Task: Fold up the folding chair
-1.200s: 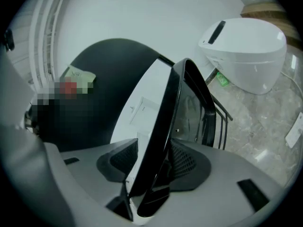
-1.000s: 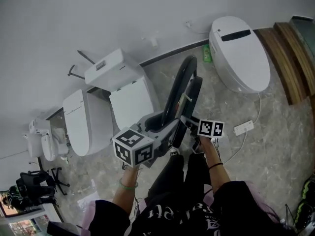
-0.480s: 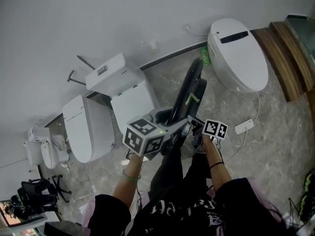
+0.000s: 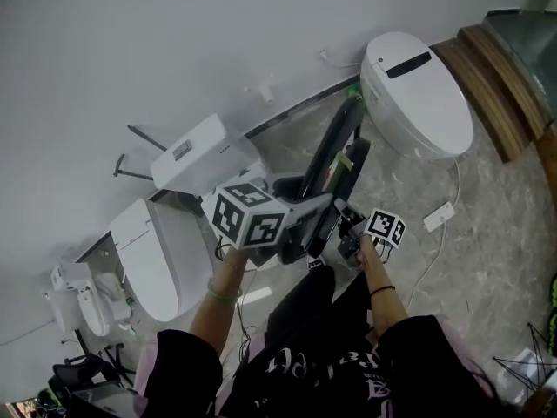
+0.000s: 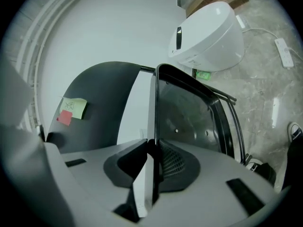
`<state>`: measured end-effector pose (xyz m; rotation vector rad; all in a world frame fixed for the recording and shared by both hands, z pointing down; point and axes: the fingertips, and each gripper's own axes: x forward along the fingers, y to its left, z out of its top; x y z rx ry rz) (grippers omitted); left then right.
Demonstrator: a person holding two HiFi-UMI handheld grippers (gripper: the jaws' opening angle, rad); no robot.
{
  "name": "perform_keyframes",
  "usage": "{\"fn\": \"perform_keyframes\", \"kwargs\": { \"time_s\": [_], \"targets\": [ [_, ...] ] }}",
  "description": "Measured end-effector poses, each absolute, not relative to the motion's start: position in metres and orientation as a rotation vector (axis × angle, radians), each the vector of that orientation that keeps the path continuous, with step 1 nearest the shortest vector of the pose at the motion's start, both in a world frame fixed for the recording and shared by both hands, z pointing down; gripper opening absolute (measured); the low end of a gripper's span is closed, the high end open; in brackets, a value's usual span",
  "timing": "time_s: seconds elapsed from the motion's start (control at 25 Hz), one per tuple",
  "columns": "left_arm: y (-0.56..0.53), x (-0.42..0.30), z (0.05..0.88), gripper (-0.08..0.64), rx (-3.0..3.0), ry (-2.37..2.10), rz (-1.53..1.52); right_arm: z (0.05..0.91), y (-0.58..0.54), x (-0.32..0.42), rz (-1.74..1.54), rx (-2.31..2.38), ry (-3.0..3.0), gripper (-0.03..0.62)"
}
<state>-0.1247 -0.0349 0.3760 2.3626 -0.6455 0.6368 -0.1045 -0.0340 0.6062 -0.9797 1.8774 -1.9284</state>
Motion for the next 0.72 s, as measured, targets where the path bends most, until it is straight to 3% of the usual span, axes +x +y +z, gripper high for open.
{"fn": "perform_keyframes", "kwargs": {
  "time_s": [0.4, 0.72],
  "targets": [
    [-0.092, -0.177, 0.375, 0.195, 2.303, -0.616, 0.474, 0.602, -0.081, -0.144, -1.995, -0.886, 1.941, 0.072],
    [-0.151, -0.179, 0.374, 0.193, 2.218, -0.656, 0.382, 0.602, -0.127, -0.142, -2.085, -0.767, 1.991, 0.064]
  ]
}}
